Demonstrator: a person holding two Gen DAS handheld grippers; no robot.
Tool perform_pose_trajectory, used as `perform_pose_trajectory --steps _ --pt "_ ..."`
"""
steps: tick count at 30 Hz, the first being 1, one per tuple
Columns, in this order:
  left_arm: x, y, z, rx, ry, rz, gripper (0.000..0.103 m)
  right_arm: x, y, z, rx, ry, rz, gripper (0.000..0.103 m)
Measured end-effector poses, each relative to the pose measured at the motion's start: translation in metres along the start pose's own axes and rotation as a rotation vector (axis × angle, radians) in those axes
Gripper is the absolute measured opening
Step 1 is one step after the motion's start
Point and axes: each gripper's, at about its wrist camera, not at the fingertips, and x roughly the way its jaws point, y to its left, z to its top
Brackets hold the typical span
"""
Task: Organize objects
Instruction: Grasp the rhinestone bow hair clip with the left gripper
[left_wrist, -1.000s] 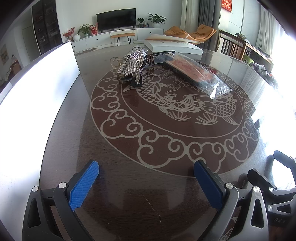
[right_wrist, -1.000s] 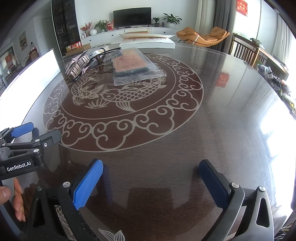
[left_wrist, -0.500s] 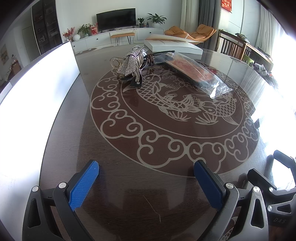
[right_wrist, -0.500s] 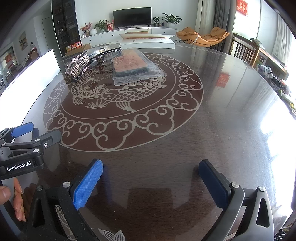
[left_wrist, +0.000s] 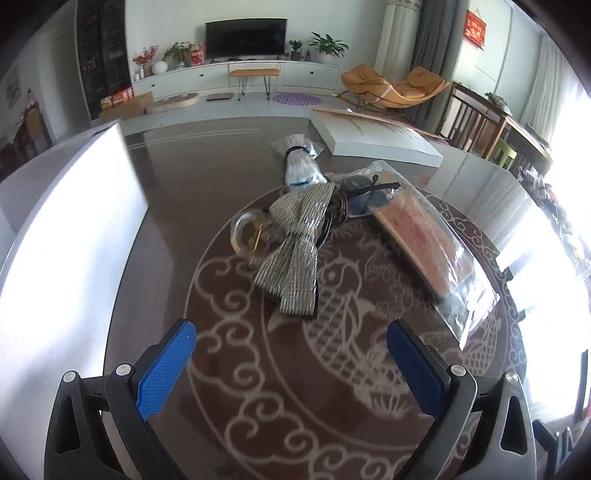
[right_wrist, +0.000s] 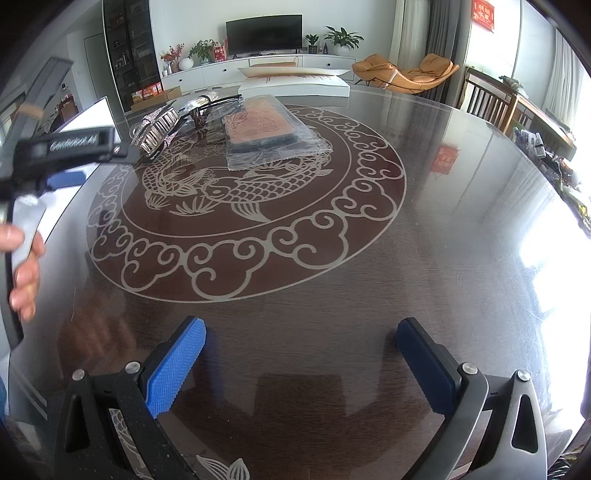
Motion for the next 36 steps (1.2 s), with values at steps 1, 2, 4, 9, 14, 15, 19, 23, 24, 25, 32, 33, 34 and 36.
perform_pose_trajectory --steps 1,2,4,9,14,15,19,23,24,25,32,33,34,36 --pt "0.011 -0.003 0.011 0.025 0.005 0.037 0.103 0.000 0.000 0.000 0.000 0.000 0.000 0.103" --pt "0.021 -0.003 0.021 0.039 0.012 0.081 0.103 0.000 0.000 0.000 0.000 0.000 0.000 0.103" --pt "0.040 -0.002 0.036 0.049 0.026 0.135 0.103 0.000 0.000 0.000 0.000 0.000 0.001 0.103" --pt "0.040 0.006 0.043 0.027 -0.032 0.063 0.053 -0.001 0.000 0.000 0.000 0.000 0.001 0.103" --pt "0.008 -0.003 -0.005 0.017 -0.033 0.065 0.052 -0.001 0.000 0.000 0.000 0.000 0.000 0.103" --pt "-0.001 -0.007 -0.018 0.015 -0.031 0.066 0.052 -0.001 0.000 0.000 0.000 0.000 0.000 0.103" --pt "-0.036 -0.023 -0.072 0.039 -0.033 0.047 0.053 -0.001 0.000 0.000 0.000 -0.001 0.000 0.103" --pt "-0.046 -0.035 -0.098 0.083 -0.024 0.030 0.067 -0.001 0.000 0.000 0.000 -0.001 0.000 0.103" --pt "-0.042 -0.037 -0.101 0.097 -0.007 0.037 0.080 -0.001 0.000 0.000 0.000 -0.001 0.000 0.103" --pt "-0.038 -0.037 -0.104 0.106 0.006 0.048 0.085 -0.001 0.000 0.000 0.000 -0.001 0.000 0.103" --pt "-0.027 -0.025 -0.098 0.045 0.015 0.039 0.103 -0.001 0.001 0.000 -0.001 -0.002 0.000 0.103" --pt "-0.026 -0.026 -0.098 0.047 0.014 0.040 0.103 -0.001 0.001 0.000 -0.001 -0.002 0.000 0.103" --pt "-0.026 -0.025 -0.098 0.046 0.013 0.039 0.103 -0.001 0.001 0.000 -0.001 -0.002 0.000 0.103" --pt "-0.026 -0.025 -0.098 0.044 0.012 0.039 0.103 -0.001 0.001 0.000 -0.001 -0.002 0.000 0.103"
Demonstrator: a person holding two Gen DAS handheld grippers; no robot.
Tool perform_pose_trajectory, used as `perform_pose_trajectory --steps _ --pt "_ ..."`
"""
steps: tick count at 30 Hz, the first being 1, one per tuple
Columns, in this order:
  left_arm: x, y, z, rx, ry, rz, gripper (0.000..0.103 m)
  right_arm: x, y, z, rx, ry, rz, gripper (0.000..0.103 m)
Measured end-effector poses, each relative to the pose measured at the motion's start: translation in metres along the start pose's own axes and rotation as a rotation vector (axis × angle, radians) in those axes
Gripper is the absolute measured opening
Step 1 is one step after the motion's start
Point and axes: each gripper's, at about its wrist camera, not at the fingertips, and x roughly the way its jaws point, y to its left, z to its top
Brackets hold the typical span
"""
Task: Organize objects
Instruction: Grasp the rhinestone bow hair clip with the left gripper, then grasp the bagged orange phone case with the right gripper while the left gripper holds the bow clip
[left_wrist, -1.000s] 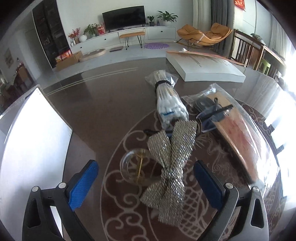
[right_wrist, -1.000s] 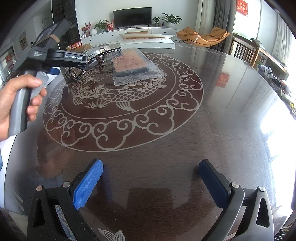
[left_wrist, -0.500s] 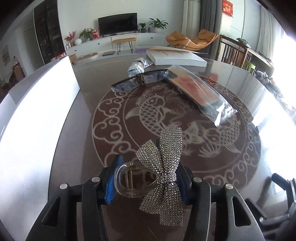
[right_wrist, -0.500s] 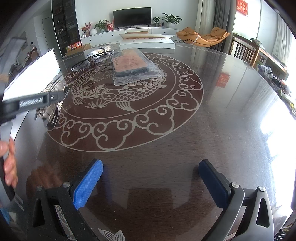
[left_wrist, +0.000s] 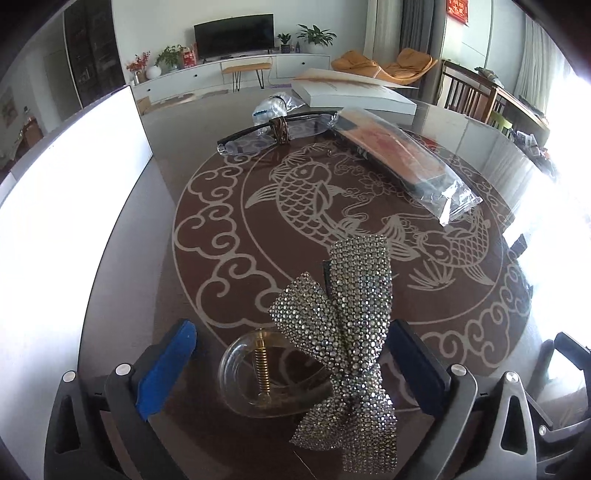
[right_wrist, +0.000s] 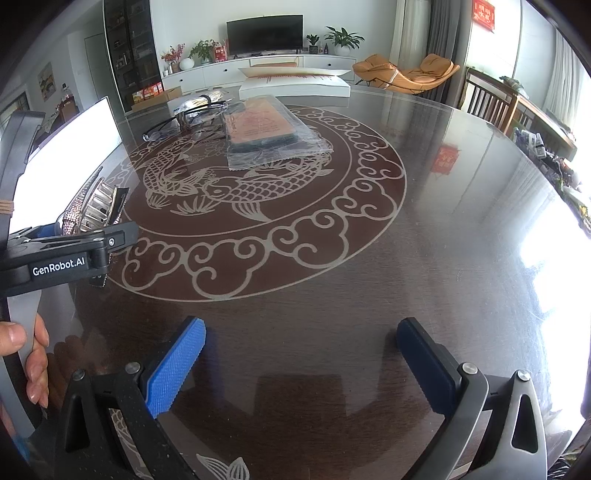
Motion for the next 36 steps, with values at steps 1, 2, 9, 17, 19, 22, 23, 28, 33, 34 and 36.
perform_pose_trajectory --steps 1,2,9,17,19,22,23,28,33,34,36 --pt "0.000 0.000 0.000 -0.001 0.000 0.000 0.103 0.000 0.000 0.000 0.000 0.000 0.000 0.103" --pt "-0.001 0.000 0.000 -0.002 -0.001 0.000 0.103 0.000 0.000 0.000 0.000 0.000 0.000 0.103" --pt "-0.002 0.000 0.000 0.014 0.005 -0.004 0.103 0.000 0.000 0.000 0.000 0.000 0.002 0.103" --pt "-0.002 0.007 0.001 0.003 0.001 -0.002 0.103 -0.001 0.000 -0.001 -0.002 -0.001 0.003 0.103" --pt "-0.002 0.007 0.001 0.002 0.000 -0.002 0.103 -0.002 -0.001 -0.001 0.004 -0.003 0.009 0.103" --pt "-0.001 0.007 0.001 0.002 0.000 -0.002 0.103 -0.011 -0.009 -0.002 0.046 -0.048 0.006 0.103" --pt "-0.001 0.007 0.001 0.002 0.000 -0.002 0.103 -0.016 -0.013 -0.001 0.066 -0.069 0.004 0.103" --pt "-0.001 0.007 0.001 0.002 0.000 -0.002 0.103 -0.029 -0.036 0.037 0.137 -0.124 0.061 0.103" --pt "-0.001 0.007 0.001 0.002 -0.001 -0.002 0.103 0.000 -0.052 0.114 0.109 -0.093 0.101 0.103" --pt "-0.001 0.007 0.001 0.002 -0.001 -0.001 0.103 0.010 -0.053 0.129 0.097 -0.081 0.098 0.103" --pt "-0.001 0.007 0.001 0.001 -0.001 -0.002 0.103 0.035 -0.052 0.156 0.081 -0.040 0.099 0.103"
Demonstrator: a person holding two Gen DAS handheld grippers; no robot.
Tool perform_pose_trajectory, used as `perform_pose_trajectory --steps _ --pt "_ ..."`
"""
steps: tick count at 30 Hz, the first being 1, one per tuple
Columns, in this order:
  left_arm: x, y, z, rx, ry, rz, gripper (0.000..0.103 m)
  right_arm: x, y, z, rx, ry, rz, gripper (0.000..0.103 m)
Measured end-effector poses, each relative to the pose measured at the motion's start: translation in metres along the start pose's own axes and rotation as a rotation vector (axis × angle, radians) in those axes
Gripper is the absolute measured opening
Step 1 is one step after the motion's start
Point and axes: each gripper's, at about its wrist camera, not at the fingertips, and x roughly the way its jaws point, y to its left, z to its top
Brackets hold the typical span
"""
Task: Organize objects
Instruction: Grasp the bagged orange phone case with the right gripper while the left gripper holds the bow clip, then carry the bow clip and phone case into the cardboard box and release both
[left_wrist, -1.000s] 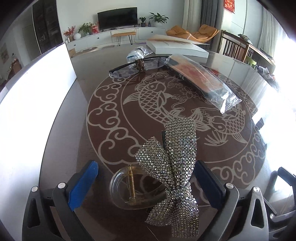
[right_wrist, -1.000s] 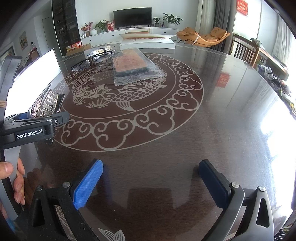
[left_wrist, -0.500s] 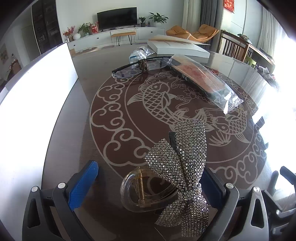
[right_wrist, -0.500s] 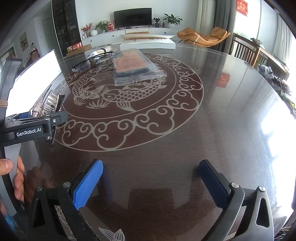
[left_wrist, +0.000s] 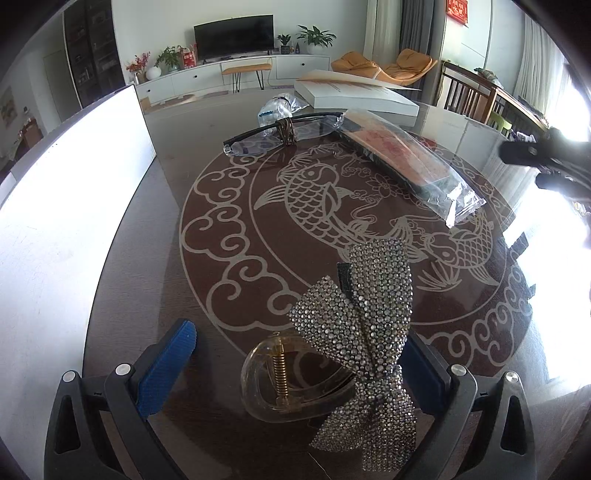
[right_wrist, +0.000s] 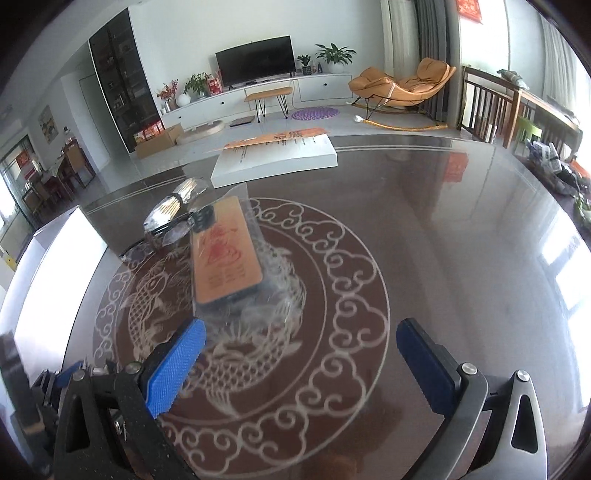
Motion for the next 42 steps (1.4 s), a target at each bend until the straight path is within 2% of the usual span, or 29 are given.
perform_pose_trajectory --steps 4,8,10,12,13,15,16,17,19,24,30,35,37,39,42 --pt "0.000 0.000 0.000 0.000 -0.001 -0.001 0.103 0.052 0.023 0.033 -0.037 0.115 0.073 0.103" --pt "0.000 0.000 0.000 -0.001 -0.001 -0.001 0.103 0.086 0.062 0.042 -0.124 0.183 0.101 0.103" --pt "0.000 0.000 0.000 -0.001 -0.001 -0.001 0.103 0.102 0.082 0.039 -0.163 0.228 0.093 0.103" --pt "0.000 0.000 0.000 -0.001 -0.001 -0.001 0.103 0.117 0.097 0.035 -0.209 0.273 0.045 0.103" --pt "0.000 0.000 0.000 -0.001 -0.001 -0.001 0.103 0.119 0.103 0.032 -0.247 0.264 0.010 0.103" --pt "0.000 0.000 0.000 -0.001 -0.001 -0.001 0.103 0.118 0.106 0.027 -0.267 0.241 0.012 0.103" --pt "0.000 0.000 0.000 -0.001 -0.001 -0.001 0.103 0.115 0.104 0.025 -0.257 0.226 0.008 0.098" --pt "0.000 0.000 0.000 -0.001 -0.001 -0.001 0.103 0.109 0.101 0.024 -0.240 0.206 0.002 0.086" --pt "-0.001 0.000 0.000 -0.002 -0.001 0.000 0.103 0.101 0.095 0.017 -0.233 0.190 -0.010 0.078" --pt "0.000 0.000 0.000 -0.002 -0.001 0.000 0.103 0.067 0.065 -0.022 -0.196 0.141 -0.032 0.078" --pt "0.000 0.000 0.001 -0.002 -0.001 0.000 0.103 0.007 0.020 -0.092 -0.116 0.081 -0.082 0.078" --pt "0.000 0.000 0.001 -0.002 -0.001 0.001 0.103 -0.037 0.018 -0.145 -0.080 0.040 -0.094 0.081" --pt "-0.001 -0.001 0.001 -0.002 -0.001 0.002 0.103 -0.045 0.018 -0.153 -0.066 0.050 -0.062 0.084" --pt "-0.001 -0.001 0.001 0.001 0.002 0.001 0.103 -0.054 0.008 -0.154 -0.009 0.065 0.032 0.089" --pt "0.000 -0.001 0.003 0.038 0.036 -0.024 0.103 -0.062 -0.016 -0.145 0.106 0.085 0.136 0.090"
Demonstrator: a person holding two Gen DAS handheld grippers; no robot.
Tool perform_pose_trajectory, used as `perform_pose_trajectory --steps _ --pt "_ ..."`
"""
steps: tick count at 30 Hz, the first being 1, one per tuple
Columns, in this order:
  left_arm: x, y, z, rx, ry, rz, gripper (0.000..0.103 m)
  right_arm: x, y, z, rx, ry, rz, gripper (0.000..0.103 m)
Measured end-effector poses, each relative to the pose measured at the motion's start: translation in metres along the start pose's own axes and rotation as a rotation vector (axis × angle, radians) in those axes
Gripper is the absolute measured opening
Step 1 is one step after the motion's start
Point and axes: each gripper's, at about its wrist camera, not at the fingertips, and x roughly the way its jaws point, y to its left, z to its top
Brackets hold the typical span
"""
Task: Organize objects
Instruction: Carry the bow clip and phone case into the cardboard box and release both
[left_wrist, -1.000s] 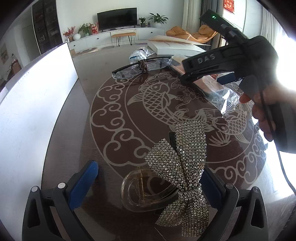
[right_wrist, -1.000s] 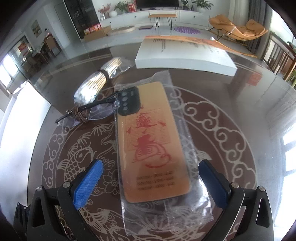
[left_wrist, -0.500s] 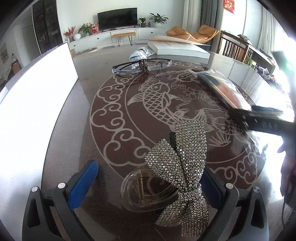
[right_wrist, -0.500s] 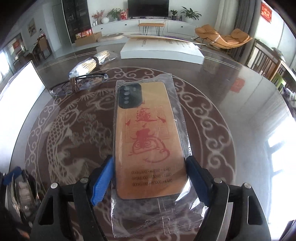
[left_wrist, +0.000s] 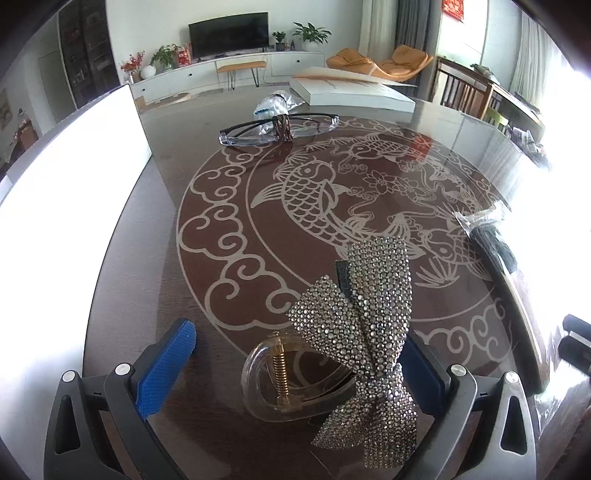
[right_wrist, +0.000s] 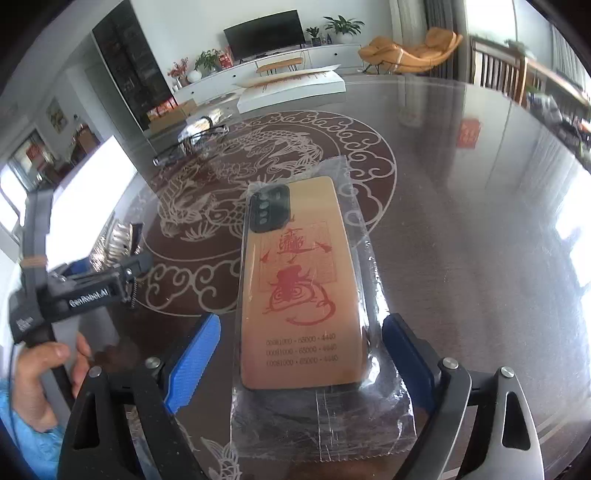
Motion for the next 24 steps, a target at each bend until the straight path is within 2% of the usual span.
perform_pose_trajectory --steps 3,8,9,10,11,13,16,20,24 --pt "0.001 -0.001 0.007 0.035 0.080 -0.020 0.103 0.002 -0.005 0.017 0.010 0.038 -0.016 0.100" --pt "0.004 -0.006 0.012 0.044 0.054 0.000 0.103 0.043 0.020 0.039 -0.130 0.176 -0.087 0.101" --pt "0.003 -0.005 0.012 0.044 0.038 0.004 0.089 0.054 0.025 0.042 -0.154 0.204 -0.106 0.101" --pt "-0.001 -0.004 0.012 0.038 0.016 -0.016 0.064 0.059 0.032 0.043 -0.196 0.202 -0.149 0.101" --pt "-0.005 -0.003 0.013 0.034 0.003 -0.029 0.050 0.062 0.039 0.044 -0.235 0.196 -0.183 0.091" --pt "-0.014 -0.002 0.012 0.039 -0.041 -0.011 0.051 0.062 0.046 0.045 -0.258 0.180 -0.207 0.076" --pt "-0.035 0.001 0.007 0.022 -0.077 -0.048 0.050 0.050 0.043 0.038 -0.211 0.178 -0.169 0.076" --pt "-0.078 0.013 -0.003 -0.039 -0.134 -0.123 0.050 0.020 0.041 0.029 -0.131 0.156 -0.077 0.076" --pt "-0.122 0.024 -0.004 -0.019 -0.191 -0.094 0.050 -0.005 0.070 0.034 -0.152 0.112 -0.001 0.076"
